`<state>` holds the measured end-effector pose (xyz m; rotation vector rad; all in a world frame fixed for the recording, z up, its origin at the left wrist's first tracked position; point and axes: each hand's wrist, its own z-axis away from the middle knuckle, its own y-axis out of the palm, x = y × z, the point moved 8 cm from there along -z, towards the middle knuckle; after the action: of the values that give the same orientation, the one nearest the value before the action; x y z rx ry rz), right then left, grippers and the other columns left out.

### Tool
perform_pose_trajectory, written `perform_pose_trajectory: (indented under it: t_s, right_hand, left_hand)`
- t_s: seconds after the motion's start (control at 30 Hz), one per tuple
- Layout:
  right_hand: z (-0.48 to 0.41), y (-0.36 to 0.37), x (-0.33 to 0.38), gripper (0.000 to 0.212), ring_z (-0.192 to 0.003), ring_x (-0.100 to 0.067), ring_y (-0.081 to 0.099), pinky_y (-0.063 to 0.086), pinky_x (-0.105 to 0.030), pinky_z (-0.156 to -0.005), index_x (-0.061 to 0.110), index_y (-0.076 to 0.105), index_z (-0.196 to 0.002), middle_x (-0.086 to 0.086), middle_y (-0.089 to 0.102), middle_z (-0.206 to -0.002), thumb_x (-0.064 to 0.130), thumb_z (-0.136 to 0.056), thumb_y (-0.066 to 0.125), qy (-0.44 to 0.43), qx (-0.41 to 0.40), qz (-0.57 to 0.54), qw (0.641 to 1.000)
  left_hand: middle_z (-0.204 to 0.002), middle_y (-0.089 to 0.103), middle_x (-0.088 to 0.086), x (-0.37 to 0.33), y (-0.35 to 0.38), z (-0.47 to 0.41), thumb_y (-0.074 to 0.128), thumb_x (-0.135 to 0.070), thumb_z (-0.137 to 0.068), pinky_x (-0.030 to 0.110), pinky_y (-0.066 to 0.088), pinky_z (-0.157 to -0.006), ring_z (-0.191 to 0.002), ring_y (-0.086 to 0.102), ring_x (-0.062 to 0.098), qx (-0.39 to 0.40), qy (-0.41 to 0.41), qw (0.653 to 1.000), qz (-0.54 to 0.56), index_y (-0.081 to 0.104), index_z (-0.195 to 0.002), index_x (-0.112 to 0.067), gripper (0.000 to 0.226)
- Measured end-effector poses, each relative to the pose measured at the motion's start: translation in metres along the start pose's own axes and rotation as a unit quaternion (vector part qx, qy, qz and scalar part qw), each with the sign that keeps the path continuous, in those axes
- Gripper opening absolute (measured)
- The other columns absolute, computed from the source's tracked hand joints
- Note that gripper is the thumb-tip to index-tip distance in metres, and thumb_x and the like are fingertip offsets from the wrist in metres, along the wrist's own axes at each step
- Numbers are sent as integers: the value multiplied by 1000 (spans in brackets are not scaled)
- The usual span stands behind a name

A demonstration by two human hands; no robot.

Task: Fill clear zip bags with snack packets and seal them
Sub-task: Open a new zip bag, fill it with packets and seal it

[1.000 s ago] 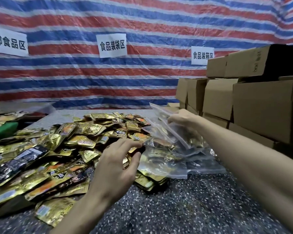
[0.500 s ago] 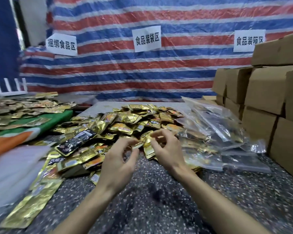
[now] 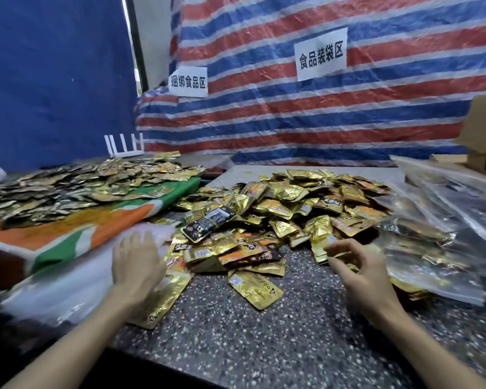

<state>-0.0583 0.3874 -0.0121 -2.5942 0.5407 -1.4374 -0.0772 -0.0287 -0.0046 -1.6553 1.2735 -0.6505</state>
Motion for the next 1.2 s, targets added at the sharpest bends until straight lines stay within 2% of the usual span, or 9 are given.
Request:
perform_pose_trajectory:
  t_s: [0.13, 0.23, 0.4, 0.57, 0.67, 0.77, 0.87, 1.03, 1.2]
  right_hand:
    - [2, 6, -2, 26, -80, -7, 63, 49, -26, -68, 28, 68, -88, 18, 68, -90, 1, -88, 66, 2, 29, 6, 1000]
    - [3, 8, 1, 27, -78, -9, 64, 50, -25, -66, 26, 69, -86, 17, 68, -89, -1, -87, 65, -10, 39, 14, 999]
    - [5, 9, 5, 29, -69, -12, 61, 47, -15, -58, 21, 69, -83, 15, 68, -83, -7, -85, 64, -20, 39, 4, 999]
    - [4, 8, 6, 29, -73, -11, 62, 50, -16, -61, 23, 70, -85, 16, 69, -85, -6, -86, 64, -21, 33, 1, 999]
    - [5, 8, 6, 27, -76, -12, 63, 51, -19, -63, 23, 69, -87, 15, 68, -88, -4, -86, 65, -16, 39, 2, 999]
    - [4, 11, 2, 18, -73, -10, 62, 50, -22, -62, 20, 70, -91, 5, 69, -86, 2, -88, 67, 13, 54, -40, 998]
    - [4, 14, 1, 10, -64, -13, 58, 44, -19, -53, 9, 69, -97, -4, 68, -78, 5, -88, 67, 49, 68, -166, 983]
    - [0, 11, -1, 37, -59, -19, 51, 41, -28, -51, -1, 64, -104, -10, 63, -75, 32, -87, 65, 94, 53, -287, 952]
    - [-5, -4, -3, 38, -69, -20, 56, 41, -32, -56, 21, 75, -96, -13, 65, -89, 53, -85, 59, 114, 0, -323, 939]
  left_hand:
    - [-105, 70, 12, 43, 11, -9, 55, -11, -87, 31, 43, -76, -100, 64, 31, 53, -82, 994, -57, 64, -93, -12, 12]
    - [-87, 70, 14, 51, 10, -10, 57, -2, -82, 31, 39, -64, -83, 65, 34, 30, -81, 996, -22, 53, -70, -14, 17]
    - [-98, 65, 21, 66, 3, -16, 58, 4, -81, 42, 47, -75, -88, 59, 40, -10, -152, 978, 145, 63, -91, -15, 22]
    - [-117, 67, 16, 61, -14, -26, 65, -8, -85, 50, 51, -90, -103, 61, 39, -18, -172, 967, 187, 67, -119, -10, 34]
    - [-109, 67, 12, 28, -39, -18, 58, -28, -96, 42, 47, -78, -97, 60, 36, -58, -113, 973, 193, 64, -111, -16, 20]
    - [-112, 64, 10, -36, -62, 3, 55, -4, -94, 30, 47, -65, -80, 59, 21, -111, 36, 948, 298, 59, -120, -10, 27]
    - [-86, 57, 2, -107, -81, 42, 61, 0, -92, 16, 42, -50, -63, 49, 7, -116, 171, 900, 385, 57, -115, -9, 25]
    - [-82, 54, -3, -201, -79, 88, 62, 2, -92, 23, 48, -53, -62, 51, 13, -93, 300, 838, 446, 56, -120, -7, 30]
    - [-88, 56, 0, -256, -67, 107, 58, -4, -95, 27, 51, -62, -71, 55, 15, -85, 376, 775, 501, 54, -121, -5, 26]
